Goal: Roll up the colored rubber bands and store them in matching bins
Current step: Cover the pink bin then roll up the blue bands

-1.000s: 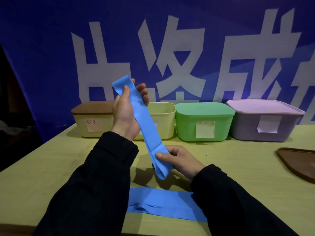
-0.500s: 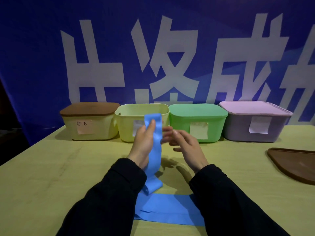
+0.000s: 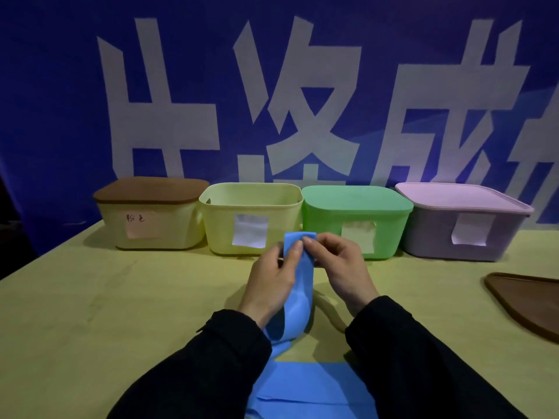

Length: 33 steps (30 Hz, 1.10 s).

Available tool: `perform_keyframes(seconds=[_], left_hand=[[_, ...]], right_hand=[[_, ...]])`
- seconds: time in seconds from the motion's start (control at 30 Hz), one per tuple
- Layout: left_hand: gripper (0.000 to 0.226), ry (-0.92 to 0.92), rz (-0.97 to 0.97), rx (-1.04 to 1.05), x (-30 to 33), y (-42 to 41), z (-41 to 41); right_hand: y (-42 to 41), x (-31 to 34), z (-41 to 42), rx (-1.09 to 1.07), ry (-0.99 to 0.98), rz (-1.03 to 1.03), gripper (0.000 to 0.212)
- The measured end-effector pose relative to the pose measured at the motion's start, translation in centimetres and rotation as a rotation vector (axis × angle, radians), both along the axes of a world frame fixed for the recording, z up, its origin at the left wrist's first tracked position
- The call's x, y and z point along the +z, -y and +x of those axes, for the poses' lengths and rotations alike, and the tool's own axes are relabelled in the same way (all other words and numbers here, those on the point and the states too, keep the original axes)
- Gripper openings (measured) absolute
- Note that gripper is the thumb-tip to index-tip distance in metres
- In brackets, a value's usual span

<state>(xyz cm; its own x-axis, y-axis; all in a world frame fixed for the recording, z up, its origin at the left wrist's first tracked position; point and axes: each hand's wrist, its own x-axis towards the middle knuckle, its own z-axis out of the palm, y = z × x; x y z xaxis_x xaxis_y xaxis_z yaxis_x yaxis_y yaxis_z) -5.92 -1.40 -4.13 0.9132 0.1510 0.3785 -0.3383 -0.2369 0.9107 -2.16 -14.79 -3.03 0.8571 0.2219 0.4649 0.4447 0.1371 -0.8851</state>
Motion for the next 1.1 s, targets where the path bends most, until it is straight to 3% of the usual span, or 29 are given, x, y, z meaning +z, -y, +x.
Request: perform_keyframes(seconds=[0.17, 0.43, 0.57, 0.87, 1.1], left_hand=[[0.026, 0.120, -0.153, 0.039, -0.4, -0.3, 0.3], [0.010, 0.093, -0.227, 0.049, -0.7, -0.2, 0.2], [0.016, 0.061, -0.269, 0.020, -0.4, -0.1, 0.0], [0.005, 0.105, -0.243, 0.052, -0.1, 0.1, -0.1], [0.005, 0.124, -0.237, 0.034, 0.0, 0.0, -0.3]], right_hand=[[0.2, -0.6, -0.2, -0.002, -0.038, -0.002, 0.018], [0.0, -1.1, -0.3, -0.025, -0.079, -0.016, 0.017], [0.1, -0.9, -0.7, -0.054, -0.081, -0.014, 0.014], [-0.1, -0.8, -0.9, 0.008, -0.079, -0.004, 0.008], [0.0, -0.8, -0.8, 0.013, -0.099, 0.011, 0.015]])
